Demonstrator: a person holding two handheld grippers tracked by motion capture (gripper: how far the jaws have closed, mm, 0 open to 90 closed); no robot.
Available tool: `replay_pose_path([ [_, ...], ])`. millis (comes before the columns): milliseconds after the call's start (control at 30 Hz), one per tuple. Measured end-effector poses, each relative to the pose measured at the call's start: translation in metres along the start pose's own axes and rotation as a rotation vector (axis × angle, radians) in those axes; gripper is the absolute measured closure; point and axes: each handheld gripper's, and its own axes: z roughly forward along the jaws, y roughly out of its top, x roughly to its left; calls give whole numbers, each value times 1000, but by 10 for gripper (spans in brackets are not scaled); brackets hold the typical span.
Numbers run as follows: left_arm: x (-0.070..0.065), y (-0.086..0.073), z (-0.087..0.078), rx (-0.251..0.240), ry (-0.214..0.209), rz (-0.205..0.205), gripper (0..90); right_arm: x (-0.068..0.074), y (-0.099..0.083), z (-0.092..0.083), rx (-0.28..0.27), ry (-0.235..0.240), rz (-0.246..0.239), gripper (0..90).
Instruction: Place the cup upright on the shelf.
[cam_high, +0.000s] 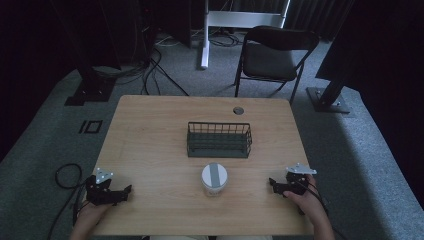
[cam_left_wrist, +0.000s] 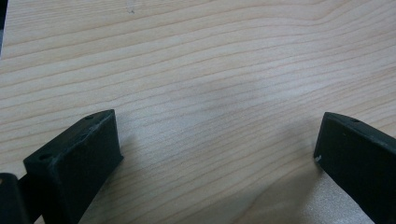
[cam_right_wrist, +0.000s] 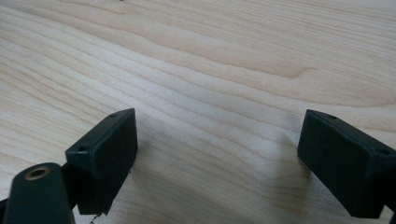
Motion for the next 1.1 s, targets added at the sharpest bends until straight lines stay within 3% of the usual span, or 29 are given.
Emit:
replay_pose_path([
  [833,0,0,0,0,2,-1,6,-1,0,0,-1,6,-8,114],
  [1100,0,0,0,1,2,0,5,8,0,0,-3,13,-16,121],
])
